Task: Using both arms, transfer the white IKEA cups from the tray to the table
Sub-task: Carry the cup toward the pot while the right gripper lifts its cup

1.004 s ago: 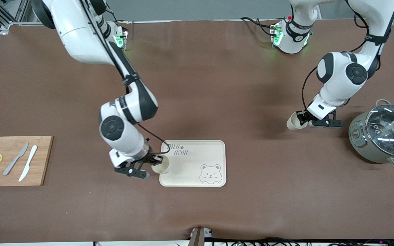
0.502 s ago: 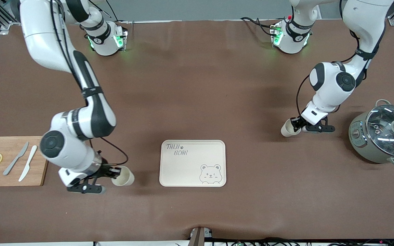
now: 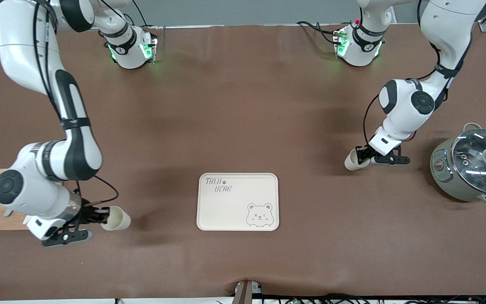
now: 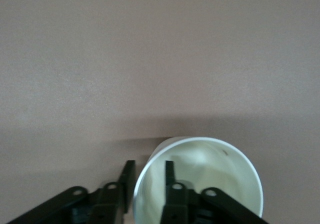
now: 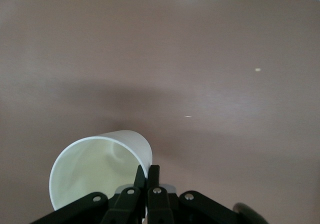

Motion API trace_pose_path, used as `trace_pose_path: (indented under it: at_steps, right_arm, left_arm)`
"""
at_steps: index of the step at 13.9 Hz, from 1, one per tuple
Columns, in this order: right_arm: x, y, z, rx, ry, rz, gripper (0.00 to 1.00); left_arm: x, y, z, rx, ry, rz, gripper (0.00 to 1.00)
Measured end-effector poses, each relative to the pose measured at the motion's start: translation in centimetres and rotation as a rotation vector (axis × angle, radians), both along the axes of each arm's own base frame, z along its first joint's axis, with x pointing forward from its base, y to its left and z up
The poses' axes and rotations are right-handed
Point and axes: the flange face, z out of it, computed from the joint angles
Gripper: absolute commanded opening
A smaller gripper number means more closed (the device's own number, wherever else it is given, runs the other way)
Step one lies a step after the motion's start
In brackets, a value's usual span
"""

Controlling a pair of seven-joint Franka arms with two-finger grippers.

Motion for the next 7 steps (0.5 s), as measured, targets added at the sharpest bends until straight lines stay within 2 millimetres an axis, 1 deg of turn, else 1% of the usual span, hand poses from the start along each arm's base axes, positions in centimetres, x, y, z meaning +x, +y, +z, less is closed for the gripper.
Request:
trace_pose_path:
  at_steps: [1, 2, 3, 4, 5, 7]
  right_arm:
    - [0.0, -1.7, -0.2, -0.004, 0.002, 0.012, 0.0]
    - [-0.1, -3.2, -0.4, -0.006, 0.006, 0.021, 0.0]
    - [-0.2, -4.3, -0.6, -0.008, 0.011, 0.025, 0.0]
    - [-0.3, -5.0, -1.0, -0.009, 0.017, 0.028, 0.0]
    - [-0.5, -5.5, -1.5, -0.009, 0.026, 0.029, 0.0]
    - [-1.0, -6.5, -3.0, -0.009, 0.054, 0.026, 0.0]
  left_arm:
    - [0.1, 0.0, 0.3, 0.002, 0.013, -0.002, 1.0]
    - [0.4, 0.0, 1.4, 0.009, 0.059, -0.009, 1.0]
    - [0.9, 0.1, 3.4, 0.021, 0.12, -0.017, 1.0]
    - [1.8, 0.1, 6.7, 0.033, 0.171, -0.02, 1.0]
    - [2.7, 0.0, 10.5, 0.044, 0.209, -0.017, 1.0]
    - [4.3, -0.1, 18.6, 0.059, 0.273, -0.018, 1.0]
